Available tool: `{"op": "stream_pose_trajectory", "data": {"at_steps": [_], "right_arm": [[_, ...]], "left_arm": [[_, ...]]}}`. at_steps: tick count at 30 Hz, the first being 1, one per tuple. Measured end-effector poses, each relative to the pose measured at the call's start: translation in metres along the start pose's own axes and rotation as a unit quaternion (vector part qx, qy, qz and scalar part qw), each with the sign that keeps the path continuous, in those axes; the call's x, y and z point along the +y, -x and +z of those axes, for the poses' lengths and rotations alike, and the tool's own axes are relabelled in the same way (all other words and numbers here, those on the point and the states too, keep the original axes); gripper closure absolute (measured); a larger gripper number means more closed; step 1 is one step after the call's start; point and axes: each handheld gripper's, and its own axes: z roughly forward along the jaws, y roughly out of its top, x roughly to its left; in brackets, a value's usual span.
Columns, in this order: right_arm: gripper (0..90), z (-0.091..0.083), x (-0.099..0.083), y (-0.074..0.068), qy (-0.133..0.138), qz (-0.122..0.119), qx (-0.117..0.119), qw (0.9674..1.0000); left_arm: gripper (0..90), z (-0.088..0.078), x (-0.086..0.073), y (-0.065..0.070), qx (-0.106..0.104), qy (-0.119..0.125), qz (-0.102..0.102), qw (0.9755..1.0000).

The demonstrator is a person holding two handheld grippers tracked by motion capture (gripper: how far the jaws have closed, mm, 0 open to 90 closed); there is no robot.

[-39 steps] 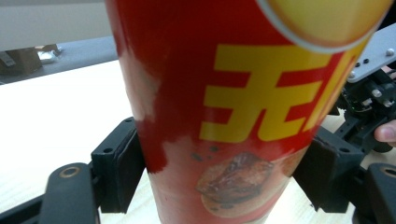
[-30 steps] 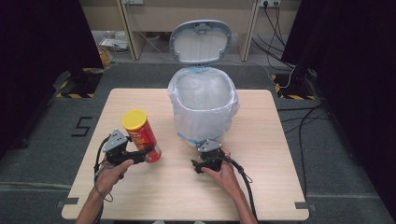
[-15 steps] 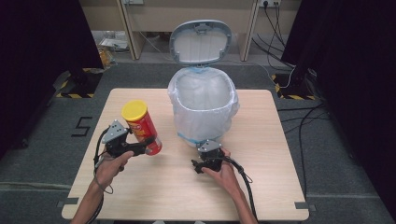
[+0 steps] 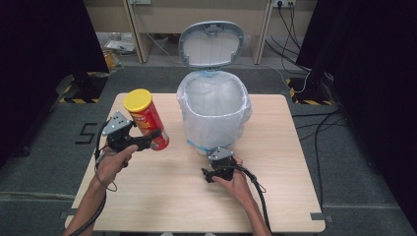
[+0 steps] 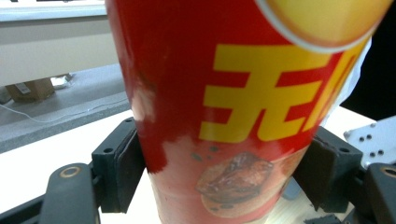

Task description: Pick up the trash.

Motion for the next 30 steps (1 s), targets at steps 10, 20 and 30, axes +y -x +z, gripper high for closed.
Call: {"op": "stream_pose_trajectory", "data": {"at_steps": [10,20,30], "right_arm": [[16.0,0.0,0.0,0.0,0.0,-0.002,0.001,1.0],[16.0,0.0,0.0,0.001,0.002,0.0,0.003,1.0],[16.0,0.0,-0.001,0.001,0.002,0.004,0.007,1.0]], "left_arm": [[24.0,0.0,0.026,-0.003,0.0,0.016,0.003,0.9999],[24.1,0.001,0.048,-0.008,0.002,0.023,0.007,0.9997],[24.1,0.001,0.065,-0.01,0.006,0.036,0.003,0.9993]]}}
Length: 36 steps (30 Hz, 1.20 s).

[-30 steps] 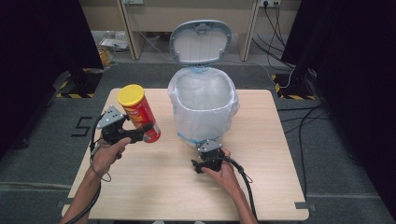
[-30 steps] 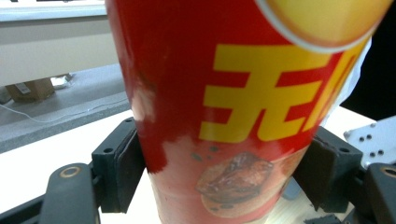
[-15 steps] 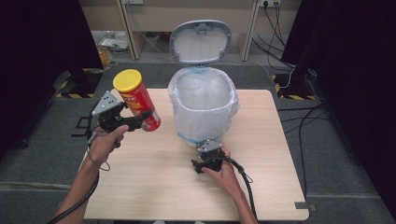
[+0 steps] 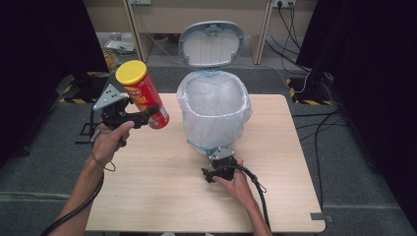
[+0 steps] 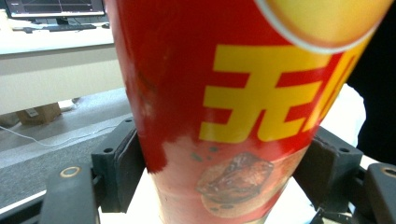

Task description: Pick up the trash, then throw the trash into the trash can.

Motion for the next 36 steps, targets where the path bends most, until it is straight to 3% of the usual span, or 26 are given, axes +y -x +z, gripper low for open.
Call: {"op": "stream_pose_trajectory", "data": {"at_steps": [26,32,36], "right_arm": [[16.0,0.0,0.0,0.0,0.0,-0.006,-0.005,1.0],[16.0,0.0,0.0,0.0,0.0,-0.007,-0.005,1.0],[16.0,0.0,0.0,0.0,0.0,-0.007,-0.005,1.0]], "left_arm": [[24.1,0.009,0.039,0.006,0.003,0.008,0.025,0.9997],[24.1,0.013,0.05,0.009,0.006,0.013,0.037,0.9992],[24.1,0.016,0.054,0.015,0.002,0.012,0.035,0.9993]]}}
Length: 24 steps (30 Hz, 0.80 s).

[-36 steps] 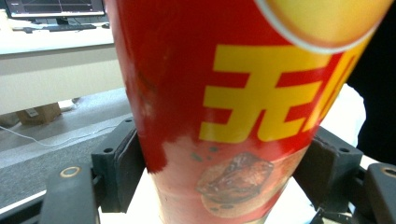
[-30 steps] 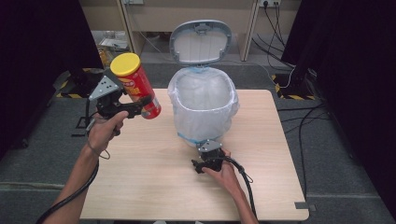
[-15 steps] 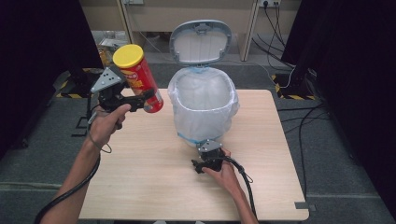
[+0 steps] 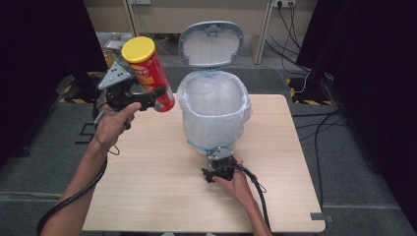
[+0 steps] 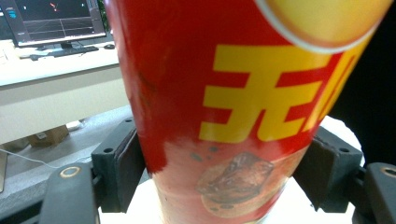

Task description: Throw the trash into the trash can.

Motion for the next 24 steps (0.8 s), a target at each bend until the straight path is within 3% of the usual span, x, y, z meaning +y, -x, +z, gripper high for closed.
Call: {"op": "stream_pose_trajectory", "data": {"at_steps": [11,24], "right_arm": [[16.0,0.0,0.0,0.0,0.0,0.0,-0.001,1.0],[16.0,0.0,0.0,0.0,0.0,-0.002,0.0,1.0]], "left_arm": [[24.1,0.012,0.016,0.01,-0.007,0.006,0.005,0.9999],[24.1,0.042,0.031,0.03,-0.028,0.008,0.006,0.9996]]}}
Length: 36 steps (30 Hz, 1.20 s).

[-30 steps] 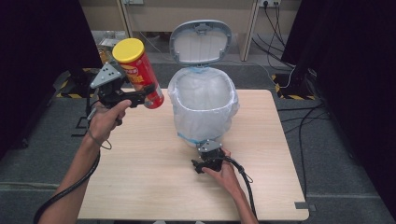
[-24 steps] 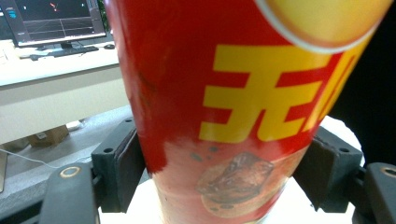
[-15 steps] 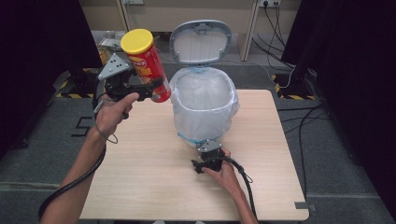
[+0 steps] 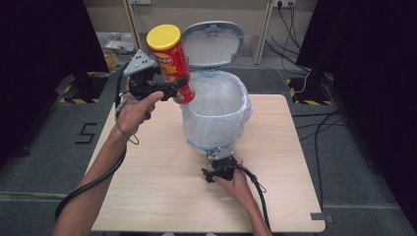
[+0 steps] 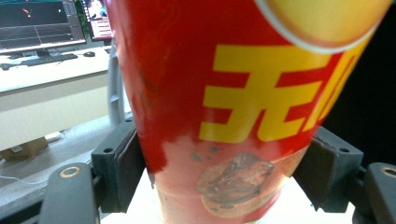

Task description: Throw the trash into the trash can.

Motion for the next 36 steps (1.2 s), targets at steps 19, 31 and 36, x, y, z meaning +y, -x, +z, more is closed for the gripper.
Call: {"op": "stream_pose_trajectory", "data": {"at_steps": [19,31,36], "right_arm": [[16.0,0.0,0.0,0.001,-0.001,0.003,0.003,1.0],[16.0,0.0,0.0,0.001,-0.001,0.003,0.005,1.0],[16.0,0.0,0.0,0.001,-0.002,0.003,0.006,1.0]], "left_arm": [[24.1,0.043,0.01,0.023,-0.012,-0.022,0.01,0.9996],[24.0,0.064,-0.007,0.031,-0.018,-0.059,0.02,0.9979],[24.0,0.073,-0.018,0.031,-0.017,-0.083,0.024,0.9961]]}}
